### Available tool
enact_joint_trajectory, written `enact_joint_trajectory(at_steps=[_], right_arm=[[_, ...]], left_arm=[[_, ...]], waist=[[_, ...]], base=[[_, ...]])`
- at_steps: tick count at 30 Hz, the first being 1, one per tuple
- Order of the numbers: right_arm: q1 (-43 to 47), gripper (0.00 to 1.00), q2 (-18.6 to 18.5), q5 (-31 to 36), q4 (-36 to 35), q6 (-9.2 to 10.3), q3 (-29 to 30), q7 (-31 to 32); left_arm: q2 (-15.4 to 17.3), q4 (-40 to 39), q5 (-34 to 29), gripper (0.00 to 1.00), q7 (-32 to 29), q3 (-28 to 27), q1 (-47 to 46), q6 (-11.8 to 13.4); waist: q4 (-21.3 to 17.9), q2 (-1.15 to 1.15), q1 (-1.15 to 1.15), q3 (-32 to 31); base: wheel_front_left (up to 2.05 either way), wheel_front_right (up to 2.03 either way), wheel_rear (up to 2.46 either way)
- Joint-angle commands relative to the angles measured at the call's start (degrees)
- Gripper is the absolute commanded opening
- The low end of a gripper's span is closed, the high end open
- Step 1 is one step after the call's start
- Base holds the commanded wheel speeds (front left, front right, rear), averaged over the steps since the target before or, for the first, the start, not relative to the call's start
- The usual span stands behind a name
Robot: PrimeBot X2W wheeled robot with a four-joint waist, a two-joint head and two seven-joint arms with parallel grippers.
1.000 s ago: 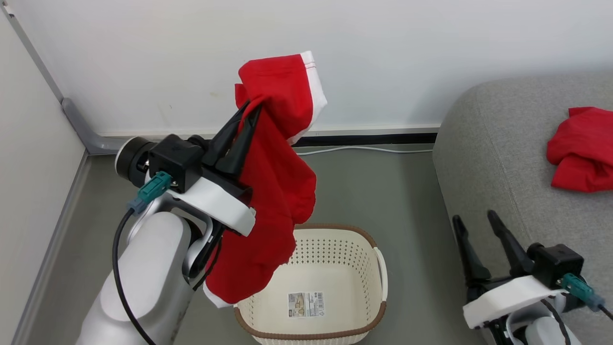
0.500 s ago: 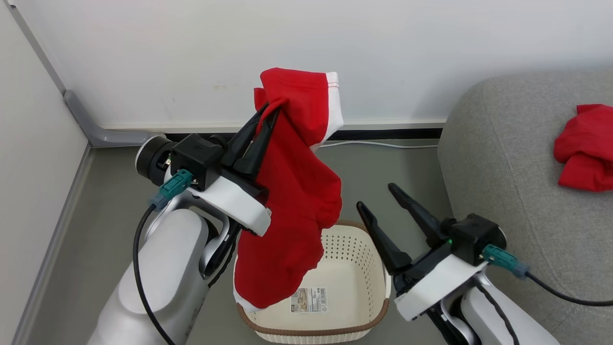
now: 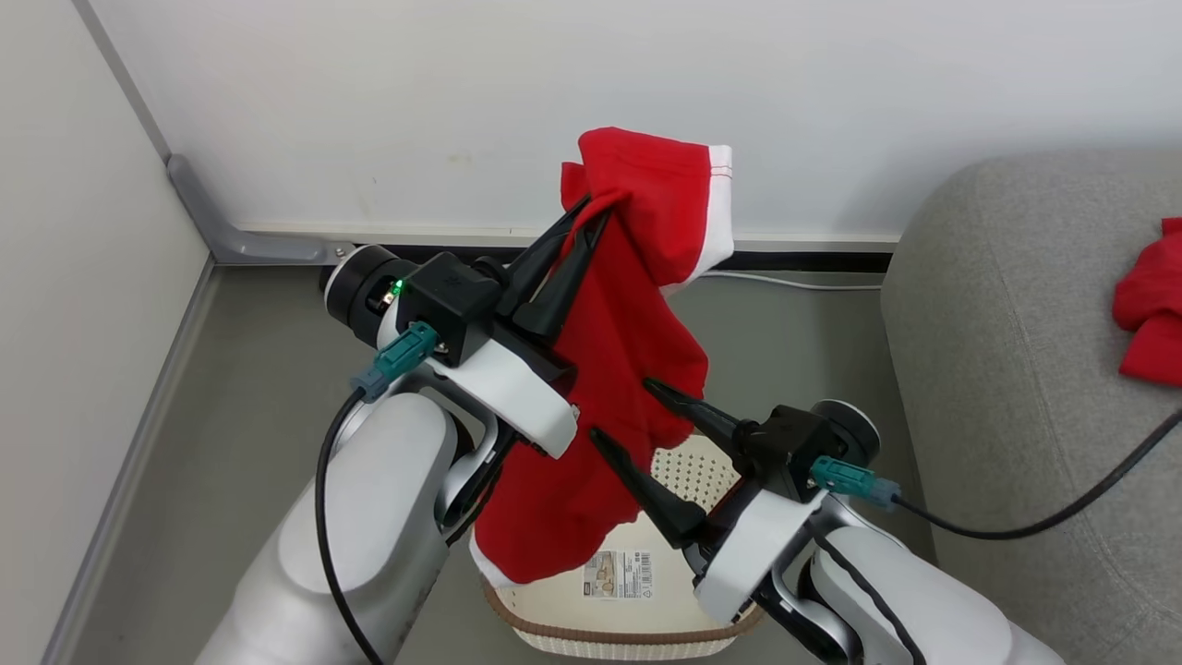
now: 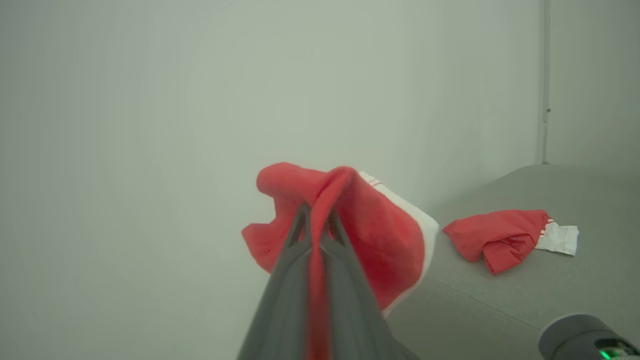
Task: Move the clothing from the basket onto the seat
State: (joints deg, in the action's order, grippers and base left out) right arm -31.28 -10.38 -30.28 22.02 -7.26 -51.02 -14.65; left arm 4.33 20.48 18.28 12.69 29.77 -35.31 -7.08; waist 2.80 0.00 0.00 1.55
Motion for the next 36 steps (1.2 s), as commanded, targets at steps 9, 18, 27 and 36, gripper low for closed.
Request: enact_joint_trajectory(at_steps=[9, 18, 27, 36], right_arm=[[-5.22, 1.00, 3.69, -0.88, 7.45, -0.23, -2.43, -0.35], [-8.11, 0.00, 6.36, -5.11, 12.29, -0.23, -5.38, -0.35], [-6.42, 0.00, 5.39, -4.06, 8.48, -0.23, -1.00, -0.35], [-2.66, 0.00, 3.04, -2.26, 3.81, -0.23, 4.75, -0.35]], left_arm=[[0.00, -0.09, 1.55, 0.00, 1.10, 0.83, -4.13, -0.31], [-0.34, 0.39, 2.05, 0.00, 1.69, 2.04, -4.47, -0.29], [-0.45, 1.49, 2.19, 1.00, 2.14, 1.62, -3.29, 0.10], [-0.27, 3.36, 2.46, 1.00, 2.28, 1.09, -1.59, -0.06]], waist=[[2.50, 0.00, 0.00, 0.20], [3.92, 0.00, 0.00, 0.80], [1.97, 0.00, 0.00, 1.25], [-2.14, 0.00, 0.00, 1.78]], base=[[0.00, 0.00, 0.00], [0.00, 0.00, 0.00], [0.00, 0.00, 0.00], [0.00, 0.00, 0.00]])
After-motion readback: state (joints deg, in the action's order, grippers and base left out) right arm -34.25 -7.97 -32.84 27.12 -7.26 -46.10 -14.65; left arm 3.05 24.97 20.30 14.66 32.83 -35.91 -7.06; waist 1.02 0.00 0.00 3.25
